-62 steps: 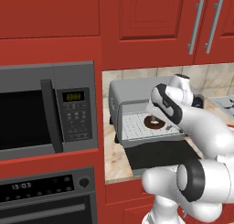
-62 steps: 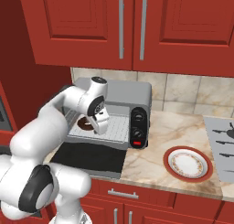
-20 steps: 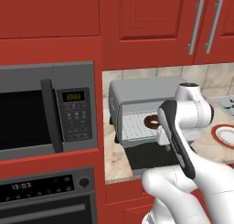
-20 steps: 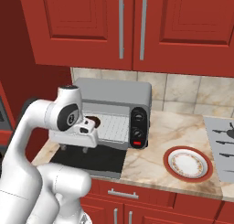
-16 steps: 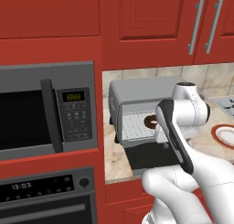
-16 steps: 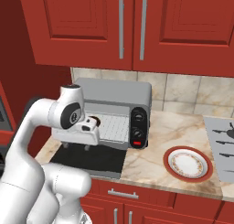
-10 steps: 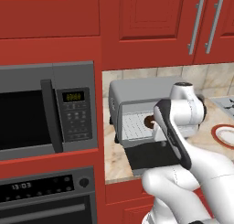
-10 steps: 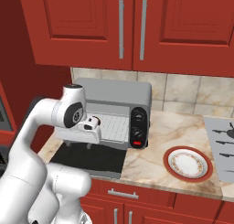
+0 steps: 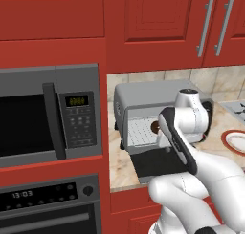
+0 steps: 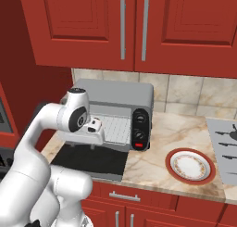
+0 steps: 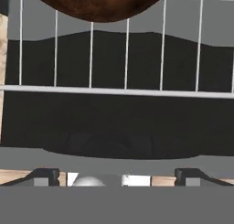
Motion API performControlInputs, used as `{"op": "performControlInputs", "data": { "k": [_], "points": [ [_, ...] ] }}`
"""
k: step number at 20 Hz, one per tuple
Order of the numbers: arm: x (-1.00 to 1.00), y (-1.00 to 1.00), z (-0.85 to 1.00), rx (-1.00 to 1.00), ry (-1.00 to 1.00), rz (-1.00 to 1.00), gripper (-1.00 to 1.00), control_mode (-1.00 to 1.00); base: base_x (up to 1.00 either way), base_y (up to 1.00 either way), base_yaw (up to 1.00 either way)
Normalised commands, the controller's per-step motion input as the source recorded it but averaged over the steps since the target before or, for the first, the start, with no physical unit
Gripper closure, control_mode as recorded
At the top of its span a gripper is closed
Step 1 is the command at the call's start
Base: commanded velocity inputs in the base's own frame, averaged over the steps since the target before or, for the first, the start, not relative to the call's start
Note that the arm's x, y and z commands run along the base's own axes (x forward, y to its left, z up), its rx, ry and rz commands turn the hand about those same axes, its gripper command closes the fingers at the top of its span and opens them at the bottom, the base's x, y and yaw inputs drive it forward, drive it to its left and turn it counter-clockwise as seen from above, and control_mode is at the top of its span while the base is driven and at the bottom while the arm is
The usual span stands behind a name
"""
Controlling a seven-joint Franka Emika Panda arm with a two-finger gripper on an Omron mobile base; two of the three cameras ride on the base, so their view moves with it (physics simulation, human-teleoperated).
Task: Pick up the bagel from the plate, place it on the toaster oven rack, close the door, and set the timer.
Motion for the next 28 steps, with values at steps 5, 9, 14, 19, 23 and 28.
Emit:
{"op": "performControlInputs", "data": {
  "k": [5, 9, 14, 19, 23, 28],
  "points": [
    [0.29, 0.00, -0.14, 0.00, -0.07, 0.00, -1.00, -1.00, 0.00, 0.00, 0.00],
    [0.24, 0.00, -0.11, 0.00, -0.07, 0.00, -1.00, -1.00, 0.00, 0.00, 0.00],
    [0.27, -0.01, -0.12, 0.00, -0.02, 0.00, -1.00, -1.00, 0.00, 0.00, 0.00],
    [0.26, 0.00, -0.14, 0.00, 0.00, 0.00, -1.00, -1.00, 0.00, 0.00, 0.00],
    [0.21, 0.00, -0.14, 0.00, 0.00, 0.00, -1.00, -1.00, 0.00, 0.00, 0.00],
    [0.35, 0.00, 0.00, 0.00, -0.01, 0.00, -1.00, -1.00, 0.00, 0.00, 0.00]
  ]
}}
